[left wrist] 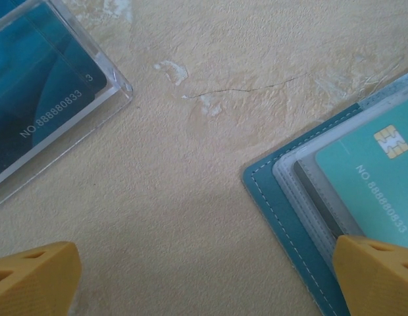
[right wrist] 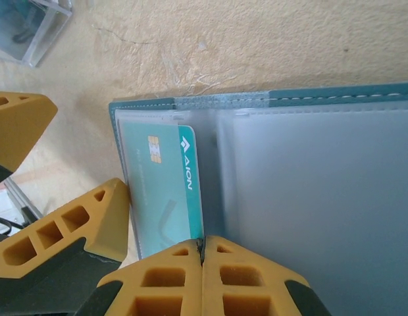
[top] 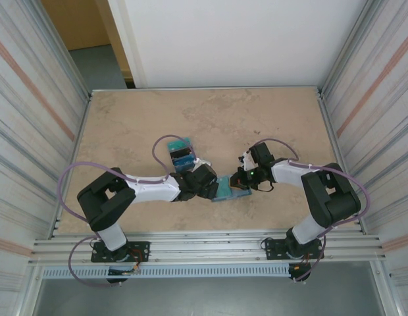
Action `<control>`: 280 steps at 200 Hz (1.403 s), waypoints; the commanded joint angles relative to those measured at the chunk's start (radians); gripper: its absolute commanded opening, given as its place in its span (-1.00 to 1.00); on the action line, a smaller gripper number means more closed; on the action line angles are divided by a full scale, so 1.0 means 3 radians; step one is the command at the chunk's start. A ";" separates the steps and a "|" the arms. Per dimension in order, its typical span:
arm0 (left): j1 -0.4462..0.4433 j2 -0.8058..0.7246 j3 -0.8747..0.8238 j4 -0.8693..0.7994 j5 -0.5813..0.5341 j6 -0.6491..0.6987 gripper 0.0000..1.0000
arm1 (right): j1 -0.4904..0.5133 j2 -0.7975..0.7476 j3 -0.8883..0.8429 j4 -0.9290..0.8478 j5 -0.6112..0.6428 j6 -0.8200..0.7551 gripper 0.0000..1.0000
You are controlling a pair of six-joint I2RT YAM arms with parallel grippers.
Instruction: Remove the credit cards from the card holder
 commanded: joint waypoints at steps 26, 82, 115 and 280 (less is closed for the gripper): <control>-0.0021 0.0016 0.0031 -0.0268 -0.0150 -0.0014 0.97 | -0.0079 -0.0127 -0.0067 -0.0079 0.0068 -0.0009 -1.00; -0.0021 -0.0032 0.0048 -0.0293 -0.0210 0.0053 0.97 | -0.0120 -0.0176 -0.0098 -0.0145 0.0128 -0.0058 -1.00; -0.0021 -0.0079 0.0111 -0.0309 -0.0228 0.0120 0.97 | -0.0123 -0.0205 -0.0125 -0.0108 0.0115 -0.0032 -1.00; -0.0107 0.0157 0.0513 -0.0302 -0.0030 0.0430 0.97 | -0.0118 -0.0314 -0.0167 -0.0094 0.0098 0.0018 -1.00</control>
